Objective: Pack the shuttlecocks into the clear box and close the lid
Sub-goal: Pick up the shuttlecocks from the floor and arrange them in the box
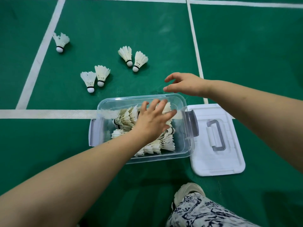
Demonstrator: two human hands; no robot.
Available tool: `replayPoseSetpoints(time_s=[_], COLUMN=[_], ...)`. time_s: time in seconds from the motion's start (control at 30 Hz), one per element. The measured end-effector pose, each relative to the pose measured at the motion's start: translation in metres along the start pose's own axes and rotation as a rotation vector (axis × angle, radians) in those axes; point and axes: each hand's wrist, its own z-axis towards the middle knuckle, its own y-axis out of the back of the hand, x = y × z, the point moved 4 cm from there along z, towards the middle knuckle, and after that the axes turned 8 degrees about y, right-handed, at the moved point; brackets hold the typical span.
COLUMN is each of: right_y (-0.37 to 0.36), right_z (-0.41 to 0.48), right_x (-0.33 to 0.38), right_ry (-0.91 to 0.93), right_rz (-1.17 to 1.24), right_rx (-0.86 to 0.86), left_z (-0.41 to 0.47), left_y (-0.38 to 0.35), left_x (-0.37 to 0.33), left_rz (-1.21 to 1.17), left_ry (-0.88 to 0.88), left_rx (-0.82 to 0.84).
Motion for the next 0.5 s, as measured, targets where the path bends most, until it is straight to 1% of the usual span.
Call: replayPoseSetpoints(time_s=[0.03,0.1,0.17,0.33,0.4,0.5], right_y=[-0.001,-0.006,-0.011,-0.014,-0.013,-0.018], right_z=[0.002,0.007,0.018,0.071,0.094,0.127], right_x=[-0.001,-0.003,-0.004,0.004,0.006,0.002], right_ry=[0.002,0.009,0.027,0.061,0.058,0.006], right_rz=[0.007,0.021,0.053,0.107,0.105,0.037], right_rx=[-0.005,-0.023,-0.061,-0.169,-0.221,-0.294], left_z=[0.001,0.002,0.001,0.009,0.017,0.027], left_y=[-0.002,-0.007,-0.011,0.003,0.015,0.020], left_x=[0.000,0.003,0.004,0.018,0.033,0.064], left_rz=[0.006,0.002,-0.030,-0.162,-0.207,-0.244], left_ry=[-0.016,0.009,0.010,0.012,0.070,0.205], left_rx=[0.007,0.028,-0.005,-0.338,-0.416,-0.449])
